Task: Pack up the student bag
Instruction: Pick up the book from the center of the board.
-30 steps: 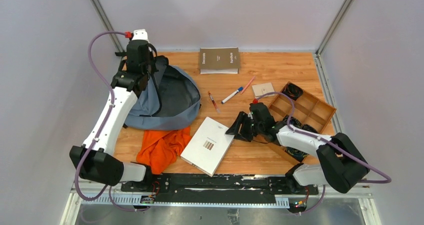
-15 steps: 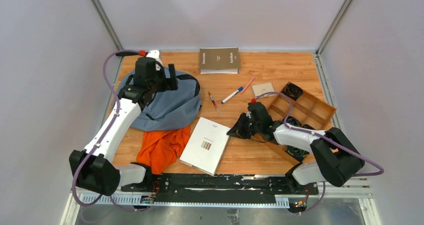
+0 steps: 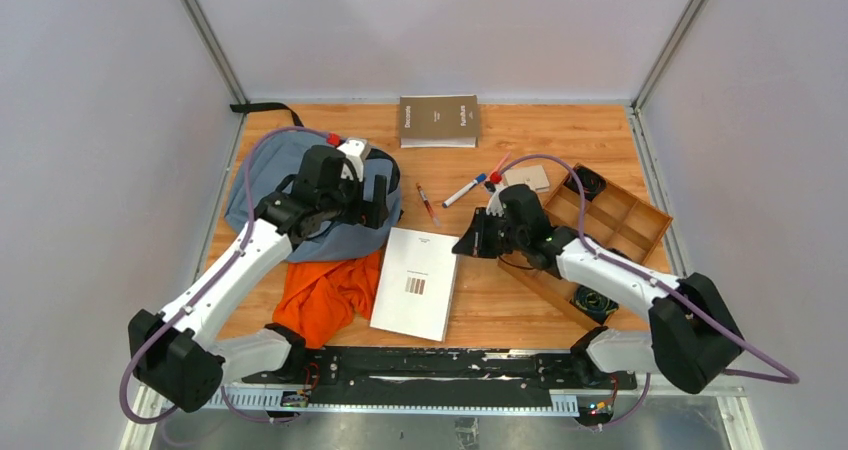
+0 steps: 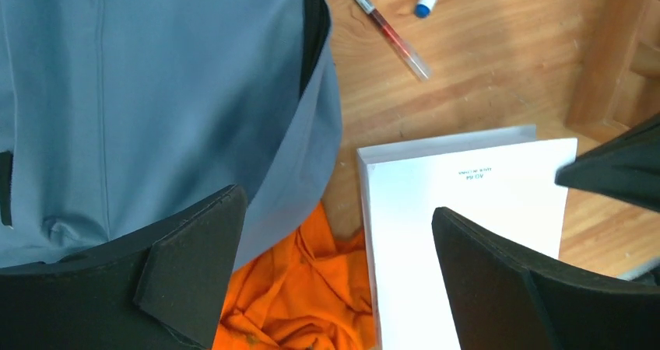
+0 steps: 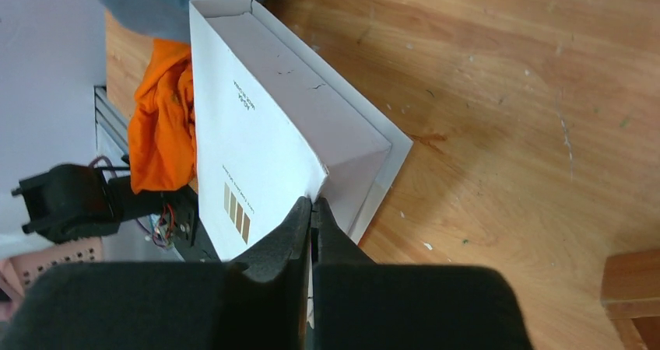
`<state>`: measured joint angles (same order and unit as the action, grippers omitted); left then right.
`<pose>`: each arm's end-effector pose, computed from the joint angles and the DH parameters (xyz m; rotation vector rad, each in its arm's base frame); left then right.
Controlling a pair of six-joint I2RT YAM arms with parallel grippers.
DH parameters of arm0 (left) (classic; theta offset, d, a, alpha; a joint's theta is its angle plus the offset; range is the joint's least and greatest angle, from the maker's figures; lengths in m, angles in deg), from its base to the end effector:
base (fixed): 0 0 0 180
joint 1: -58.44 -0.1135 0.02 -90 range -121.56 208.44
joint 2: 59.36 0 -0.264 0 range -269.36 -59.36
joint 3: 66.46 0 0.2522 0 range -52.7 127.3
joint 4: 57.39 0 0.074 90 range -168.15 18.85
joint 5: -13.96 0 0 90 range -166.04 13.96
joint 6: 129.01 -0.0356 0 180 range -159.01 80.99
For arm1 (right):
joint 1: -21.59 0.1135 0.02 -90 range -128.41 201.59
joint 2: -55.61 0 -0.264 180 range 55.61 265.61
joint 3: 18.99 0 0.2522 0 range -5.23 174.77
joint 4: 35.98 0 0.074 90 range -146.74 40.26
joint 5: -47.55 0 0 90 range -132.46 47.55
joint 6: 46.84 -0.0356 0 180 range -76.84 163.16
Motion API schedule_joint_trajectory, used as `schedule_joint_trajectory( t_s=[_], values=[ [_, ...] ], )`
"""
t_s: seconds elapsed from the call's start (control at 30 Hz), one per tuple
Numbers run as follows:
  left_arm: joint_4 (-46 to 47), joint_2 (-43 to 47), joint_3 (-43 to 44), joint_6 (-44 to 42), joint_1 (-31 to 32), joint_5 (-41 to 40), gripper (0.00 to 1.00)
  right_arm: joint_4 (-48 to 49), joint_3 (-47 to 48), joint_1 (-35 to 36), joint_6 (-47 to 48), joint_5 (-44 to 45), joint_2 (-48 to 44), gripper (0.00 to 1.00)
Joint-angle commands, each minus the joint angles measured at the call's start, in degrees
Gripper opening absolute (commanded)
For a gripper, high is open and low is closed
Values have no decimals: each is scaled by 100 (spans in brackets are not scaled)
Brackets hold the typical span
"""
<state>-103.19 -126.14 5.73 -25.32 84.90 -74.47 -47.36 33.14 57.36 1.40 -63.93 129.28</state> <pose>0.2238 -0.1125 0.3089 0.2711 2.2912 -0.3957 0.2117 0.1686 0.2160 -0.1185 2.3431 1.1398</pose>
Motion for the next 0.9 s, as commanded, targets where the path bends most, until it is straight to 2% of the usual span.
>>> schedule_joint_trajectory(
  t_s=[0.0, 0.17, 0.3, 0.47, 0.6, 0.73, 0.87],
  values=[
    [-256, 370, -71, -95, 17, 597, 100, -450, 227, 88, 1385, -346, -446, 0],
    [219, 572, -711, 230, 17, 1123, 100, -541, 219, 93, 2038, -495, -1101, 0],
    [504, 515, -1029, 317, 17, 1835, 100, -650, 162, 88, 2437, -537, -1559, 0],
    [809, 879, -1400, 566, 17, 2113, 100, -661, 13, 6, 2648, -800, -1998, 0],
    [1075, 985, -1747, 706, 17, 2599, 100, -562, -66, -109, 2727, -1149, -2160, 0],
    [1731, 928, -2056, 994, 17, 3236, 100, -495, -35, -265, 2785, -1596, -2128, 0],
    [2094, 818, -2176, 1241, 17, 3545, 100, -302, 48, -514, 2625, -2267, -2063, 0]
  ],
)
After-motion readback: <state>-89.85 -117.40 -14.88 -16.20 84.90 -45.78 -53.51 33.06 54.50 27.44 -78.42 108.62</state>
